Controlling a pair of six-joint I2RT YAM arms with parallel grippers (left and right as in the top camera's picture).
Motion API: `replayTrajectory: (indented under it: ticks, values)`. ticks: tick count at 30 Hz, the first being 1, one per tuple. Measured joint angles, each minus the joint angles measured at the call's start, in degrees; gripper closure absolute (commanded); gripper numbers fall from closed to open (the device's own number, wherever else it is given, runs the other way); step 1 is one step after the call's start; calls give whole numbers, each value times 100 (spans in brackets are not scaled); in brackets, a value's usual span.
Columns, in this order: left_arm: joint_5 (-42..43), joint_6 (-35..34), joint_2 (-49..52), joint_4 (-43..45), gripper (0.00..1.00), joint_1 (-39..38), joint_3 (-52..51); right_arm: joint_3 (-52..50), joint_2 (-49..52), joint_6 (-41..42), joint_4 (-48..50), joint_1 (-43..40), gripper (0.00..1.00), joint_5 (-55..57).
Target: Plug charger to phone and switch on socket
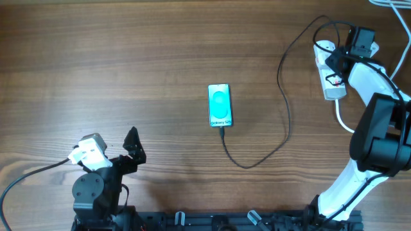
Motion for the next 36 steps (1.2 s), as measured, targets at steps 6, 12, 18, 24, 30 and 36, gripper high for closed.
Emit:
replayTrajectory:
  ticks: [6,12,18,24,30,36]
  values:
    - [-2,2,0,0,0,0,0,4,131,-2,-15,20,96,-4]
    - [-20,2,0,0,0,0,0,28,136,-55,-59,13,96,-85]
    - [-20,2,0,-2,0,0,-2,109,136,-114,-402,68,95,-153]
    - [-20,0,0,-219,0,0,-2,229,22,-197,-1198,356,96,-343]
    - [-22,0,0,-1084,0,0,-4,7,-485,-372,-2677,369,95,-573]
    - [-20,0,0,-2142,0,0,-15,-4,-3191,-798,-3781,367,96,-590]
